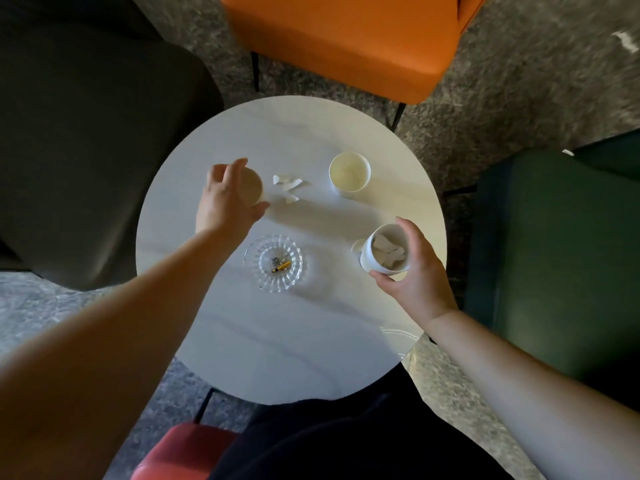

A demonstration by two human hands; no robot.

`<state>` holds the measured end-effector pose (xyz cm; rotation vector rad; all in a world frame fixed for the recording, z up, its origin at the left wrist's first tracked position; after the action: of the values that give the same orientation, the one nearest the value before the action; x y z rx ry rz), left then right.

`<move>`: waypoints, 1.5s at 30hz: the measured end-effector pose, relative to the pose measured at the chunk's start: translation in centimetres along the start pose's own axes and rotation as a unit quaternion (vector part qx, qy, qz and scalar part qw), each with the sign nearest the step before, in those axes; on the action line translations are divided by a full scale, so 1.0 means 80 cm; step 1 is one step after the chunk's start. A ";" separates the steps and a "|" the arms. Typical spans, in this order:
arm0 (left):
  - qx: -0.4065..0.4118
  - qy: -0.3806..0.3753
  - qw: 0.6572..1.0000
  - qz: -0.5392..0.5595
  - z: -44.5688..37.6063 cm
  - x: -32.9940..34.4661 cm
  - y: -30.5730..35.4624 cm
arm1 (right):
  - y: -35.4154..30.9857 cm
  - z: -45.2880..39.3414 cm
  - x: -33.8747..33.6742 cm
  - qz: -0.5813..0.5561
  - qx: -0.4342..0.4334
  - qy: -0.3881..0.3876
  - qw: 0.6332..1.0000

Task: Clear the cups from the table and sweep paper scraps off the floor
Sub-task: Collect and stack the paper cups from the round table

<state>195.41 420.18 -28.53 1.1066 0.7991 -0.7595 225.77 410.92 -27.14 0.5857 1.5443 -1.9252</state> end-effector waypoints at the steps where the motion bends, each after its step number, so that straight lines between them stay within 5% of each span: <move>1: 0.011 0.019 1.000 0.014 0.003 -0.003 0.008 | 0.000 0.000 0.000 -0.002 0.001 0.001 1.000; 9: 0.136 0.065 0.975 0.165 0.011 0.005 0.120 | 0.008 0.005 -0.007 -0.011 -0.011 0.011 1.000; 19: 0.156 -0.112 0.981 0.014 -0.013 0.089 0.152 | 0.018 0.004 -0.021 -0.047 -0.013 0.028 0.998; 28: 0.173 -0.145 0.974 -0.001 -0.005 0.096 0.150 | -0.018 -0.022 -0.081 -0.137 -0.051 0.146 0.978; 35: 0.137 -0.169 0.976 0.008 -0.002 0.082 0.128 | -0.059 -0.075 -0.080 -0.153 -0.115 0.145 0.971; 45: -0.012 -0.068 0.998 0.007 0.000 0.053 0.016 | -0.056 -0.133 -0.017 -0.034 -0.105 0.005 0.994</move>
<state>198.62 419.98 -31.54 1.0264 0.6843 -0.8029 223.40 422.20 -25.48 0.4579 1.7646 -1.7809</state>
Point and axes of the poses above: each hand's wrist, its own z-axis away from the middle knuckle, its own x-axis out of the palm, y = z × x, the point moved 3 cm from there along -z, towards the middle knuckle, and after that the axes turned 2 degrees about -z, right-handed, at the moved point
